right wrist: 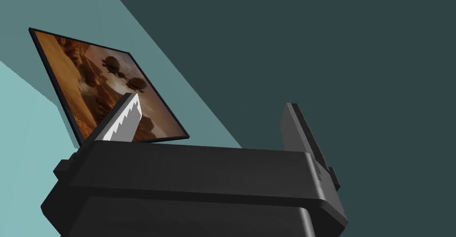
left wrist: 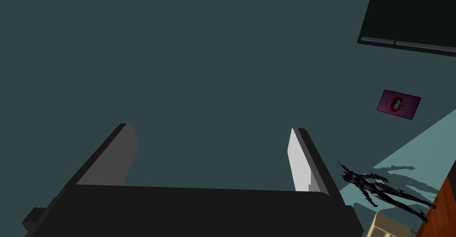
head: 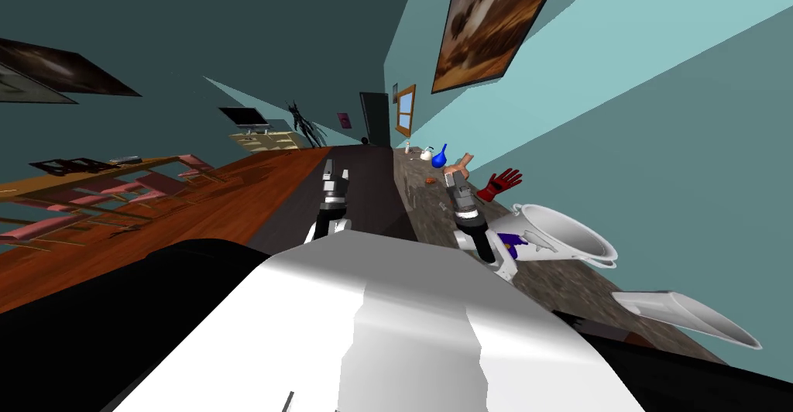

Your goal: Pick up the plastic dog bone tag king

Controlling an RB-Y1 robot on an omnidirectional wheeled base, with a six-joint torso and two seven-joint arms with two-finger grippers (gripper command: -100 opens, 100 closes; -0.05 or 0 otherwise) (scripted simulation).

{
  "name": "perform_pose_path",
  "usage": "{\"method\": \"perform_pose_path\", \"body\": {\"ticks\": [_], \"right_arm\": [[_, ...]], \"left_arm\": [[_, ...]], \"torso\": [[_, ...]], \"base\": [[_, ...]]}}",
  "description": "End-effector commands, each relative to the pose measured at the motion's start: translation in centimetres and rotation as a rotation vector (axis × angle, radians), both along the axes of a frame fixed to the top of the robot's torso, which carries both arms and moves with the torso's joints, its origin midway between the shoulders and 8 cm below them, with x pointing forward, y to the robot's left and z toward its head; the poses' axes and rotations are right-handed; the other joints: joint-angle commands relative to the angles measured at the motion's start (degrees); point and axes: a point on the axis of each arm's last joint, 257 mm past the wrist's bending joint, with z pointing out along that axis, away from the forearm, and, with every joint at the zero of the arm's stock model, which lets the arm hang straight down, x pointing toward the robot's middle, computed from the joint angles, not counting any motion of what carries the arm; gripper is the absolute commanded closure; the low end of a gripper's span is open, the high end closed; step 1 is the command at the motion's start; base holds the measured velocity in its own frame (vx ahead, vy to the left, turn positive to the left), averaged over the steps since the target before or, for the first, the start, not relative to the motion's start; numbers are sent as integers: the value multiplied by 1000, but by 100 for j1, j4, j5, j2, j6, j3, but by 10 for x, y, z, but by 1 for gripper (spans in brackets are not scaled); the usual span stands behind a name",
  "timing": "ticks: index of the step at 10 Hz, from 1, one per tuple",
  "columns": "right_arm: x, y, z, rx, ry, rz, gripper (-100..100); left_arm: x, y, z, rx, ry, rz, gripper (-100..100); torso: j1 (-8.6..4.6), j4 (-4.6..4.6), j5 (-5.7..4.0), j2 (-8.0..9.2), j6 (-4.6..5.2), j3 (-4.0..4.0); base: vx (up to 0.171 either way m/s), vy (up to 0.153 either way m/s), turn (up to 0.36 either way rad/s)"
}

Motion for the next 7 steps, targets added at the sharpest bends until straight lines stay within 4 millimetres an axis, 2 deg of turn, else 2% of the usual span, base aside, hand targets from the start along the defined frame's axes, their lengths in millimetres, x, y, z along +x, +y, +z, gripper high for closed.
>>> {"method": "perform_pose_path", "body": {"ticks": [1, 4, 5, 7], "right_arm": [[2, 3, -3, -34, -1, 12, -100], [9, 17, -20, -144, -2, 47, -100], [9, 17, -21, -149, -1, 49, -100], [17, 27, -41, -252, -1, 77, -100]], "left_arm": [[0, 0, 0, 0, 0, 0, 0], [0, 0, 0, 0, 0, 0, 0], [0, 0, 0, 0, 0, 0, 0], [0, 0, 0, 0, 0, 0, 0]], "torso": [[0, 0, 0, 0, 0, 0], [-13, 1, -2, 7, 0, 4], [-8, 2, -2, 7, 1, 4], [-6, 1, -1, 4, 0, 2]], "base": [[52, 60, -49], [62, 54, -84], [58, 55, -56], [104, 77, -123]]}}
